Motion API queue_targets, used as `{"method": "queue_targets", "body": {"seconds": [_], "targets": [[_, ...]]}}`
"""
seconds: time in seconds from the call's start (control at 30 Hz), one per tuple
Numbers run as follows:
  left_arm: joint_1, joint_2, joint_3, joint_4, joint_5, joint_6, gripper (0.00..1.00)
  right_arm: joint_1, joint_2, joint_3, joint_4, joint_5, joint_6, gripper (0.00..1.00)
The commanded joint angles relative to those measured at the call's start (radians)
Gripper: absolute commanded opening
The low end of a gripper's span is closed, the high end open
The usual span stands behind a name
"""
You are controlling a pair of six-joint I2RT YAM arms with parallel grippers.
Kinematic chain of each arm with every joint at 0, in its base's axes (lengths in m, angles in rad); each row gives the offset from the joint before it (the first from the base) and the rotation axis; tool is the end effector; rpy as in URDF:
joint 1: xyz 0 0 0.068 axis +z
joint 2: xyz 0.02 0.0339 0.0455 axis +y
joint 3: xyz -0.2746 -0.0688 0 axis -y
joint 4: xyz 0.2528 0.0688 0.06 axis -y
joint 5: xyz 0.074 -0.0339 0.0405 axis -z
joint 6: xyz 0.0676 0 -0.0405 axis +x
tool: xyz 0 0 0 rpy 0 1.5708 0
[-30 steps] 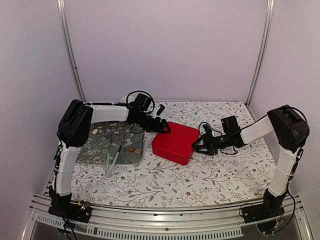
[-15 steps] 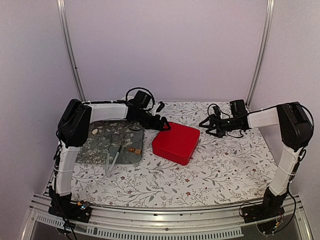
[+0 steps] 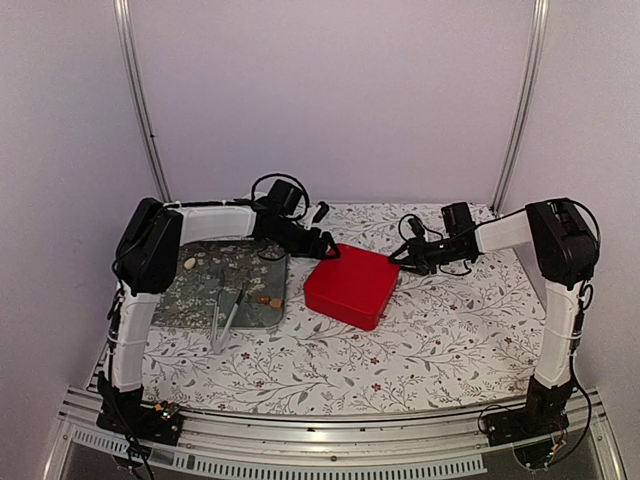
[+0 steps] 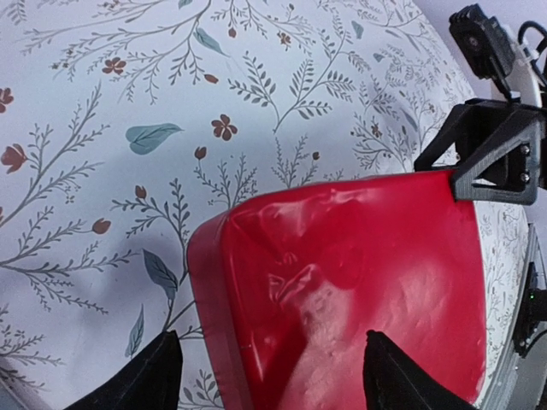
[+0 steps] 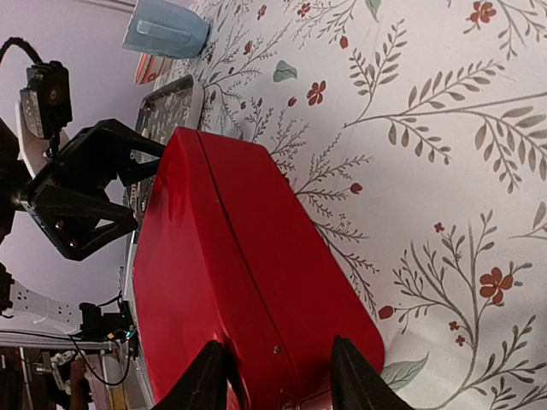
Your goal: Pack the chocolate
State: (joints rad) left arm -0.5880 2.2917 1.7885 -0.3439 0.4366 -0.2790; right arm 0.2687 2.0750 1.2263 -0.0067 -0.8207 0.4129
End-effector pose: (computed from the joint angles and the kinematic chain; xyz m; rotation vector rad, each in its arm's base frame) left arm 0.4345 -0.3240 0.1491 0.5954 2.4515 -0.9058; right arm 0.4145 0.1654 0.1132 -0.2191 2.4524 1.3001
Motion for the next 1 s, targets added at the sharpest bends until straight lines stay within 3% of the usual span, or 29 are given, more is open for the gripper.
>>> {"method": "queue_targets", "body": {"seconds": [0.0, 0.1, 0.27, 0.67, 0.8, 0.97], "targets": [[0.016, 0.041, 0.030, -0.011, 0.009, -0.010, 0.70, 0.005, 0.059, -0.010, -0.070, 0.080, -0.050, 0.36], [0.024, 0.069, 0.038, -0.004, 0.018, -0.025, 0.64, 0.004, 0.071, -0.042, -0.074, 0.099, -0.060, 0.26], [0.025, 0.126, 0.096, -0.045, 0.002, -0.022, 0.63, 0.004, 0.077, -0.063, -0.080, 0.127, -0.079, 0.16], [-0.015, 0.234, 0.235, -0.153, -0.037, 0.049, 0.43, 0.029, 0.033, -0.179, -0.069, 0.071, -0.114, 0.17], [-0.016, 0.172, 0.196, -0.120, -0.122, 0.031, 0.63, 0.029, -0.038, -0.284, -0.010, 0.072, -0.076, 0.22], [-0.002, -0.057, 0.068, -0.002, -0.199, -0.013, 0.87, 0.027, -0.122, -0.368, 0.035, 0.043, -0.026, 0.30]]}}
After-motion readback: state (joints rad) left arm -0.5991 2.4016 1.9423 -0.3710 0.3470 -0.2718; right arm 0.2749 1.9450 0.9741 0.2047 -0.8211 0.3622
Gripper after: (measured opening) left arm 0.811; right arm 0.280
